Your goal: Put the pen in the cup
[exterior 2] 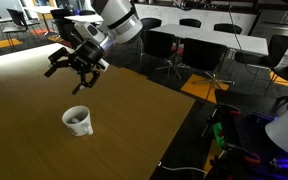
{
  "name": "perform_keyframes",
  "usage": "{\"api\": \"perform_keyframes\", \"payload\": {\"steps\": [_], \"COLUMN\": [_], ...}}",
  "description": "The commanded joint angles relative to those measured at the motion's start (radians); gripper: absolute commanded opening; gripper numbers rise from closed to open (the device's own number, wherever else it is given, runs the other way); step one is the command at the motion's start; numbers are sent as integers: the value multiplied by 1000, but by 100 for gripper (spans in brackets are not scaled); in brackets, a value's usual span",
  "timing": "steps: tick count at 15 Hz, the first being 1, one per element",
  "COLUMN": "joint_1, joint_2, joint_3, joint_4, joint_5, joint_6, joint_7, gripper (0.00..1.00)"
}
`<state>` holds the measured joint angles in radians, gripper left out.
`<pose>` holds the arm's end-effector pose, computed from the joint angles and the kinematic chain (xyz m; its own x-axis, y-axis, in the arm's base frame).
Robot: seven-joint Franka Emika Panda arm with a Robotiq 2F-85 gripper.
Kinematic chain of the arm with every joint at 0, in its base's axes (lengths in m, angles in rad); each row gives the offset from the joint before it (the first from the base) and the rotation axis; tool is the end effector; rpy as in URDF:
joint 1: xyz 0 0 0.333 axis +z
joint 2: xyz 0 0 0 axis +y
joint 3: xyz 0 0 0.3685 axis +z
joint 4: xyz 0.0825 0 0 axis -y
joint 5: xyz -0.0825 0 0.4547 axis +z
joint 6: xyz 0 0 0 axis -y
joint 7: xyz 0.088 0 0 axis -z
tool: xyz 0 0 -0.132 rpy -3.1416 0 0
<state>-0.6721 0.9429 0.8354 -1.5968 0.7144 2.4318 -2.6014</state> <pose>0.8034 0.0313 0.2096 -0.4594 0.5307 0.7123 0.8421 0.0050 0.5394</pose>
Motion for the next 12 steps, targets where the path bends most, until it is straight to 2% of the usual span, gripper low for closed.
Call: {"api": "perform_keyframes", "payload": {"steps": [1, 6, 7, 9, 12], "joint_1": [-170, -345, -276, -317, -325], "joint_2": [-56, -25, -22, -22, -21], "joint_3": [169, 337, 273, 305, 310], "joint_4": [-161, -291, -212, -251, -261], "joint_5": [-83, -181, -145, -160, -161], "joint_6": [52, 73, 25, 31, 32], "joint_7": [0, 0, 0, 0, 0], "gripper": [100, 100, 100, 100, 100]}}
